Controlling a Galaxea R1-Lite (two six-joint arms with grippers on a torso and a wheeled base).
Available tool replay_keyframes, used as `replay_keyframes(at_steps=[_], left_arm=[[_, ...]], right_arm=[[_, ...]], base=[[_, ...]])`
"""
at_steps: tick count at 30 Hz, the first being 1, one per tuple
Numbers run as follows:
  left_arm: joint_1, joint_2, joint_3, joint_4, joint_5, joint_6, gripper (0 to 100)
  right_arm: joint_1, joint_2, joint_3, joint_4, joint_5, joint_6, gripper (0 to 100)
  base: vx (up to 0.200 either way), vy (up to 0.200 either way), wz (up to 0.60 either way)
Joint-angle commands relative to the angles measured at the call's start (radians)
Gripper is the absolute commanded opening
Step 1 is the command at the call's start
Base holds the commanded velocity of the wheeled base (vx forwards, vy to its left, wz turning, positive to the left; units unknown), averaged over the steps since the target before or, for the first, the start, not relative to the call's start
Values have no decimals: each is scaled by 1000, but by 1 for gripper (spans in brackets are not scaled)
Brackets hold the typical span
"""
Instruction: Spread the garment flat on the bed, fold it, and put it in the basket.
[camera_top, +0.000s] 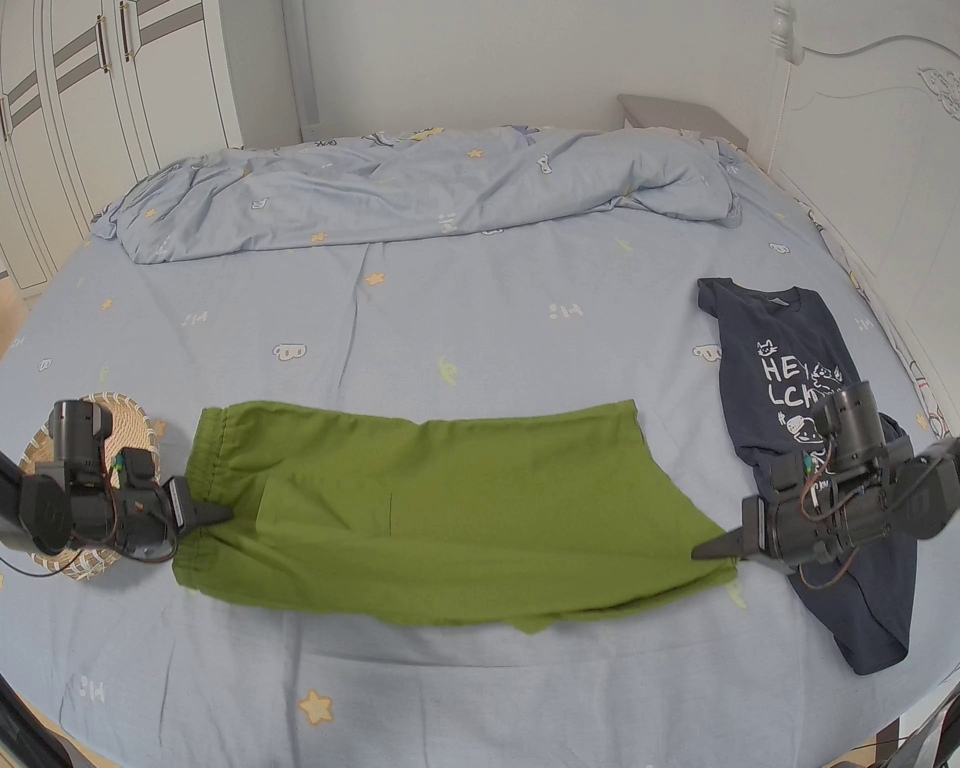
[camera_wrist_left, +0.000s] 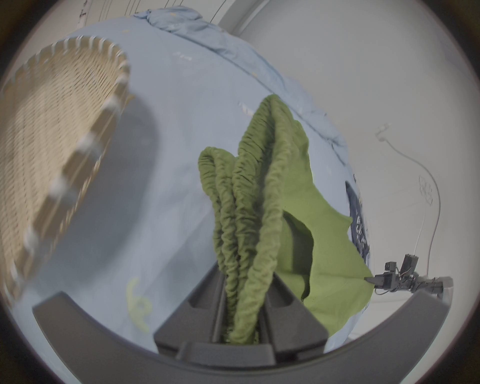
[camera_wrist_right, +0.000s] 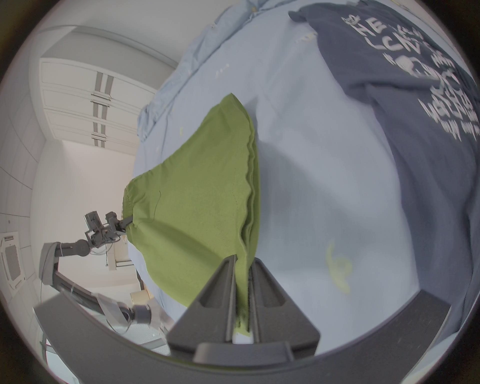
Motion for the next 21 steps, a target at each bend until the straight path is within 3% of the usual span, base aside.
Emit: replay_keyframes(at_steps=[1, 10, 19, 20, 21], left_arm=[[0, -106, 239, -1, 2, 126, 0], [8, -149, 338, -6, 1, 179, 0], [9, -150, 350, -6, 2, 183, 0], [9, -150, 350, -6, 1, 183, 0], [8, -150, 351, -6, 2, 183, 0]], right_arm=[[112, -230, 251, 4, -60, 12, 0], [175, -325, 438, -13, -73, 67, 0], [178, -202, 554, -209, -73, 67, 0], [178, -187, 564, -226, -73, 67, 100], [178, -179, 567, -233, -73, 67, 100]], base=[[0, 0, 0], [0, 0, 0], [0, 0, 0], [0, 0, 0], [0, 0, 0]])
